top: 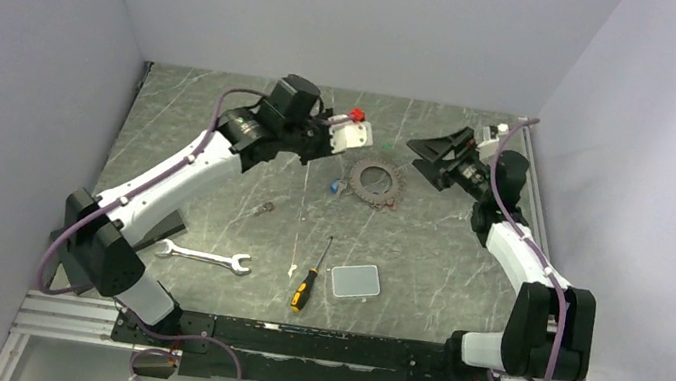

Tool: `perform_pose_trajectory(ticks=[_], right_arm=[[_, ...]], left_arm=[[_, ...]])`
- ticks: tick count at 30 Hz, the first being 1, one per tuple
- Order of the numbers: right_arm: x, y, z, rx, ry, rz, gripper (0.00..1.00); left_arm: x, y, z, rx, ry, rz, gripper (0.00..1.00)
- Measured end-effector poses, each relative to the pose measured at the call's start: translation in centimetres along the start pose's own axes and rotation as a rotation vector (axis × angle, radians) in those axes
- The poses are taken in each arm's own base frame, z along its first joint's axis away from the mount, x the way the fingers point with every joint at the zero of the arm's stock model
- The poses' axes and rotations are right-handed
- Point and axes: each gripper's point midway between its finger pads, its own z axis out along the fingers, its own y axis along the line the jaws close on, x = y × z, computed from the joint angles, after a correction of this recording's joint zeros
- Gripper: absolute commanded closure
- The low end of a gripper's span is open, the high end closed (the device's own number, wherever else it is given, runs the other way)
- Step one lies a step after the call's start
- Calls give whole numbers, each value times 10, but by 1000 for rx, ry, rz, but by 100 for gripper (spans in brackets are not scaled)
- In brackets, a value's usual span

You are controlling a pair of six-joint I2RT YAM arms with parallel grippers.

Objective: Remove the keys from the keyring

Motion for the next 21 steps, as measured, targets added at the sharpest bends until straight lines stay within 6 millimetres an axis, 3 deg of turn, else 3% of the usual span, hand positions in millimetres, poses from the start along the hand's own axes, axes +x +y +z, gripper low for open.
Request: perform_pose_trajectory(ticks=[3,7,10,12,15,18,21], right_arm=[[-6,-14,-19,-59,27,-37,7],[-6,-28,-28,-67,73,-170,11],[1,-36,-28,-56,128,-312,17],[-2,-44,-21,-25,166,-395,19],[-14,-62,-5,40,198,-471,24],[-20,-93,15,131,248,-492,24],[-12,-131,31,224,320,-479,24]], left_arm=[[-2,-6,-18,58,-42,-94,100],[2,-21,-28,151,-57,-197,72],[15,-34,-27,225,-15,-306,57],[26,-39,-20,289,20,-412,50],[47,-35,-4,335,53,-573,47],[70,-29,8,350,75,-739,44],[85,-20,15,348,63,-879,31]])
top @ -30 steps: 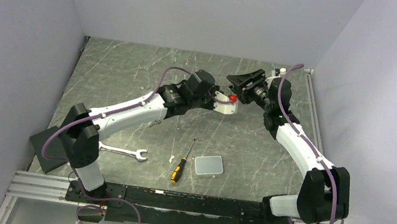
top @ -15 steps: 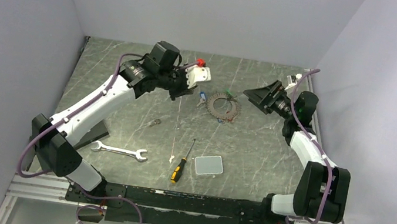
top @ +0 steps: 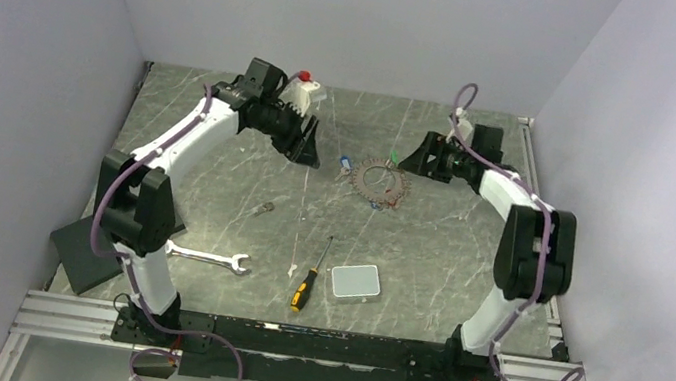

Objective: Remove the keys from the keyring

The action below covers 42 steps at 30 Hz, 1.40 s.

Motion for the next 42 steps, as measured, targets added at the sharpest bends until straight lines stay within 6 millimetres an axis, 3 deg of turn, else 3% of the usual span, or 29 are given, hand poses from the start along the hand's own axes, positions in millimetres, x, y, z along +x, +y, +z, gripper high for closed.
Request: perform_pose_trajectory(ticks=[4,6,14,19,26,30,36,40,42], right_arm=[[29,-23,30,60,127,20,25],[38,-31,41,83,173,15,26],[47,-58,61,156,242,-27,36],[45,-53,77,136,256,-78,41],[61,-19,100,76,303,-158,42],[69,-5,107,24,321,-167,43],[73,2,109,-43,327,-139,48],[77,6,110,-79,333,-117,49],[80,8,110,-98,335,-112,48]], left_arm=[[-5,16,7,37,-63,-146,27],[-4,25,14,61,-88,-228,21],[22,57,68,151,-93,-498,18],[42,70,96,187,-88,-629,19],[56,84,118,194,-93,-721,22],[53,84,122,208,-108,-724,28],[52,76,134,312,-134,-746,42],[57,68,140,392,-153,-787,56],[57,66,142,408,-155,-791,67]])
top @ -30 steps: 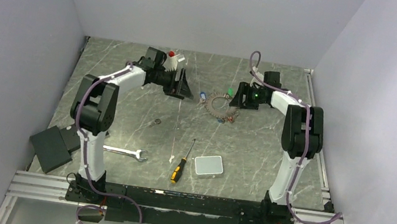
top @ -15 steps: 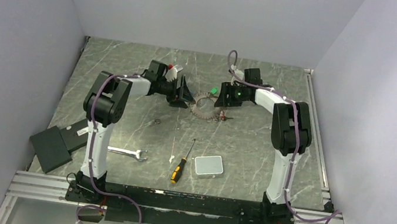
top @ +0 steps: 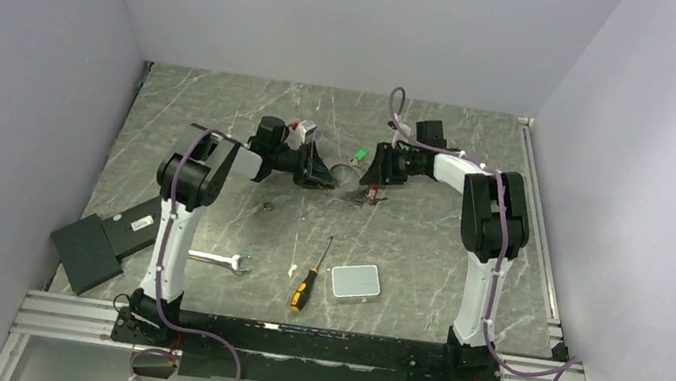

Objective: Remove the keys from the keyring

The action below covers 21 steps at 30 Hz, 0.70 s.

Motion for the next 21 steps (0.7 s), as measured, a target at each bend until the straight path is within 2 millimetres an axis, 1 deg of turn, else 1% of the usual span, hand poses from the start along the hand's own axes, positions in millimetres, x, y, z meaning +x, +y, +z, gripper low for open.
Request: perform_pose_trajectory(ticks=[3,4,6,7,9,10,12,13,16,18,19,21], right_arm=[[3,4,1,-30,-2,0,46],[4,6,0,-36,-6,-3,44],[8,10,-4,-51,-5,4,37],[11,12,-7,-62,-3,11,34],[17,16,-17,-82,-3,35,27],[18,18,-26,-94,-9,50,24],[13,18,-48,-108,-52,71,17],[7,18,-63,-112,-91,81,11],[-16,22,-116,-113,-258,81,5],[-29,32,-140,-127,-353,59,1],[-32,41,-146,-145,-386,51,1],[-32,59,-145,-193,-418,57,0]], left_arm=[[1,0,1,-2,3,1,97],[3,2,1,-9,7,6,100],[6,6,0,-35,14,13,100],[7,6,-2,-45,19,20,100],[7,0,-6,-57,23,56,100],[7,-6,-9,-61,24,80,100],[6,-20,-15,-52,21,137,100],[5,-29,-19,-39,20,168,100],[9,-59,-32,21,9,248,100],[10,-78,-39,68,-3,282,100],[9,-87,-41,87,-11,298,100],[5,-103,-45,112,-29,330,100]])
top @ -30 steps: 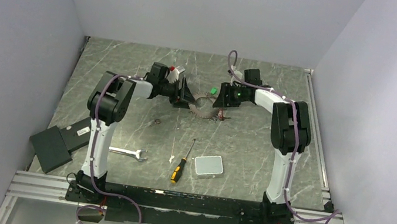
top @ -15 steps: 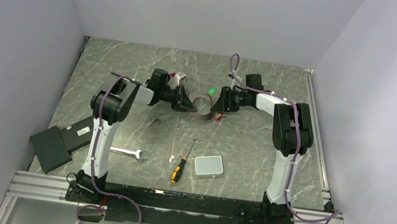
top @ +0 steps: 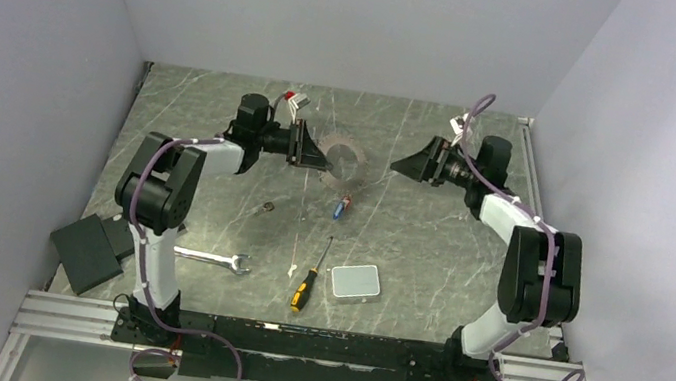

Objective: Remove the keys from the keyring

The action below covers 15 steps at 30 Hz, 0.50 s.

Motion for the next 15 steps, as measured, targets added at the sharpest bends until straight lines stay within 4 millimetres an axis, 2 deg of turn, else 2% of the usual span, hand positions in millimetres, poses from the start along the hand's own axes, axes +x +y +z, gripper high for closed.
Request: perform_pose_trajectory(ticks=[3,8,12,15], right_arm=[[13,7,13,-64,-9,90,0],[43,-1,24,-110,-26,284,0],[41,14,36,-184,-51,333,1],[36,37,43,-265,-65,319,9]], left_arm=[[-9,-15,-1,29,-20,45,100],[-19,-38,-3,106,-66,59,100],[-19,-51,-3,146,-73,60,100],[-12,-57,1,163,-59,53,100]])
